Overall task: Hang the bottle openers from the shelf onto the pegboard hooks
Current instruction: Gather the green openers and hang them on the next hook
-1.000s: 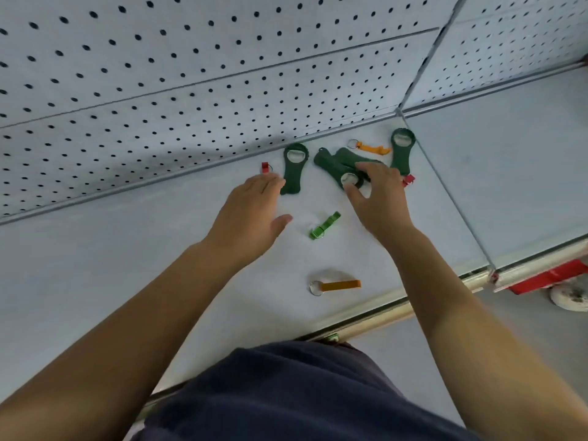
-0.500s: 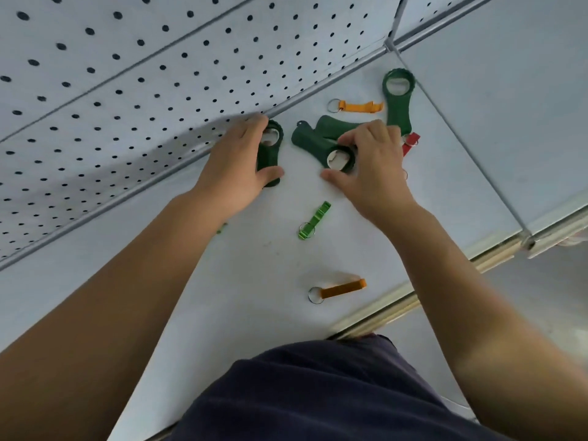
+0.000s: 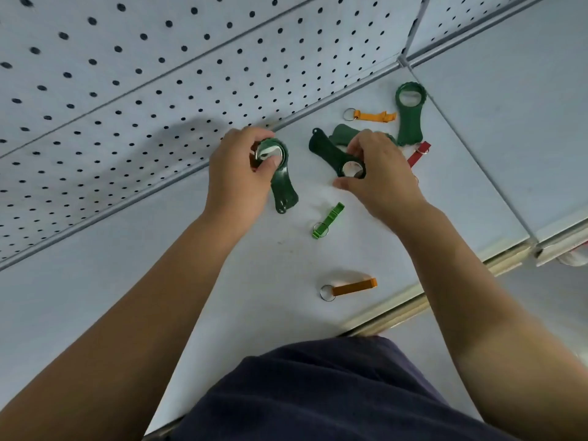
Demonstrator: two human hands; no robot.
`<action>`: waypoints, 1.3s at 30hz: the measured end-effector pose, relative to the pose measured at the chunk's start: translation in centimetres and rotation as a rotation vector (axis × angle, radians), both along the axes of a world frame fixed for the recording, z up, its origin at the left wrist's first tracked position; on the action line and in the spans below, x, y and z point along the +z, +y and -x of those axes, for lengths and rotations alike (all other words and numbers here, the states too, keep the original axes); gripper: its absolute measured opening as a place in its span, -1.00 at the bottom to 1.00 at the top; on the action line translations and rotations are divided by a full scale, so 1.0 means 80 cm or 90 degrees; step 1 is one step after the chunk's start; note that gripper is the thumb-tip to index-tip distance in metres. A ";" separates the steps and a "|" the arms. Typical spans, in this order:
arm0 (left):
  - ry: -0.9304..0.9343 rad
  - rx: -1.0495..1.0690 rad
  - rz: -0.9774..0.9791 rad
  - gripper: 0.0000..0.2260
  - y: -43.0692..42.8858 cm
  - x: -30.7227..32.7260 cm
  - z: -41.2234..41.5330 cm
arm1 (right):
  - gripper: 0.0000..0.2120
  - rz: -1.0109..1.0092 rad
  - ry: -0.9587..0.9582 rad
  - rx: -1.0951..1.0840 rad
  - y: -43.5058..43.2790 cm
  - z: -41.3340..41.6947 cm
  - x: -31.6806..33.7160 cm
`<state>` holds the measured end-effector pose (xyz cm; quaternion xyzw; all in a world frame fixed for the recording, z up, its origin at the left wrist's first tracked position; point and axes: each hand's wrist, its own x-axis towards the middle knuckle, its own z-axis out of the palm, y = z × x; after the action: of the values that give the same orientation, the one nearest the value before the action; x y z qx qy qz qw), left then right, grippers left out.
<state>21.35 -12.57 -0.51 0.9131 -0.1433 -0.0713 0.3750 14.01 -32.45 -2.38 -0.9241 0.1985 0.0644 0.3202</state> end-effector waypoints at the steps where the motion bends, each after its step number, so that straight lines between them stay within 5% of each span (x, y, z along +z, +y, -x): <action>1: 0.033 0.036 0.039 -0.78 0.006 0.006 0.008 | -0.62 -0.033 0.006 -0.021 0.003 0.006 0.000; 5: 0.111 0.123 0.117 -0.86 0.033 0.036 0.045 | -0.82 -0.046 -0.045 -0.078 0.014 0.031 0.006; 12: 0.172 0.258 0.271 -0.87 0.116 0.078 0.110 | -0.89 -0.121 -0.229 -0.088 0.065 0.076 0.067; 22: 0.108 0.406 0.353 -0.84 0.277 0.113 0.189 | -0.96 -0.364 -0.129 0.121 0.218 0.116 0.129; 39: 0.019 0.414 0.441 -0.83 0.584 0.160 0.272 | -0.89 -0.460 -0.266 0.084 0.554 0.197 0.194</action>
<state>-0.38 34.19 12.26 0.7306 0.1398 0.0887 0.6624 -1.77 11.89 13.16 -0.7566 0.0342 -0.0384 0.6518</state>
